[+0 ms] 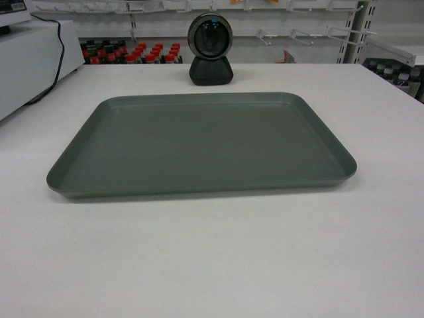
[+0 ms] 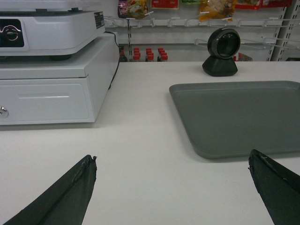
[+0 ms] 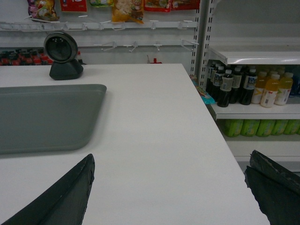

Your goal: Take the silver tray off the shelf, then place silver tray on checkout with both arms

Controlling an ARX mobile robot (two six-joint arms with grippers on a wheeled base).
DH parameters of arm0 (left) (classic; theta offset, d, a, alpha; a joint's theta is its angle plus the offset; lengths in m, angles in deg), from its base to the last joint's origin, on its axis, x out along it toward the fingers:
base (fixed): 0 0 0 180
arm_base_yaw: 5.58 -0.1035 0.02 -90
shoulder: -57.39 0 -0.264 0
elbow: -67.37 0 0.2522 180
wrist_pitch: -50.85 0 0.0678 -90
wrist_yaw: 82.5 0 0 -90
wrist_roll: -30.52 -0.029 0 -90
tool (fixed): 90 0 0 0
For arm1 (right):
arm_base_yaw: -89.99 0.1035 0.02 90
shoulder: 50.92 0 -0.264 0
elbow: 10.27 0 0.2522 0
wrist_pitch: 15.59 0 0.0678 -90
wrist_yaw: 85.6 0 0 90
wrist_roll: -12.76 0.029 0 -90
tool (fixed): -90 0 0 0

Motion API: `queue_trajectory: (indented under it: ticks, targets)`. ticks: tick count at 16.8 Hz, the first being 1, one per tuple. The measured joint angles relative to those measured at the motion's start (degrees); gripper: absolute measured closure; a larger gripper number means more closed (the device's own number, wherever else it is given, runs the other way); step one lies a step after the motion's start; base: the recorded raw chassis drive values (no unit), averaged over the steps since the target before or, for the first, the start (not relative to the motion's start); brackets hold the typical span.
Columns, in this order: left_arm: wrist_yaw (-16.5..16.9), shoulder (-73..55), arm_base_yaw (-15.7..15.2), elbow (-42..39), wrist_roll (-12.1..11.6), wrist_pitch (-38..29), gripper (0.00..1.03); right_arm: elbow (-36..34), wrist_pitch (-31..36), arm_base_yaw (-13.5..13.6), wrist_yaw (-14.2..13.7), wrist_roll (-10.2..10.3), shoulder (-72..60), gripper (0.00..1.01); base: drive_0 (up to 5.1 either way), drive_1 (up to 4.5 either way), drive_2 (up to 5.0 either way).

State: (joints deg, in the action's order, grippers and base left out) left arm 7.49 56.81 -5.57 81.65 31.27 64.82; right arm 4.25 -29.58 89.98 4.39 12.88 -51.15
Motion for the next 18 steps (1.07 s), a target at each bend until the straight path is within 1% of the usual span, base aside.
queue_trajectory:
  ticks: [18]
  targets:
    - [0.0,0.0,0.0,0.0,0.0,0.1,0.05,0.0,0.0,0.0,0.0,0.0,0.0,0.03,0.0,0.0,0.0]
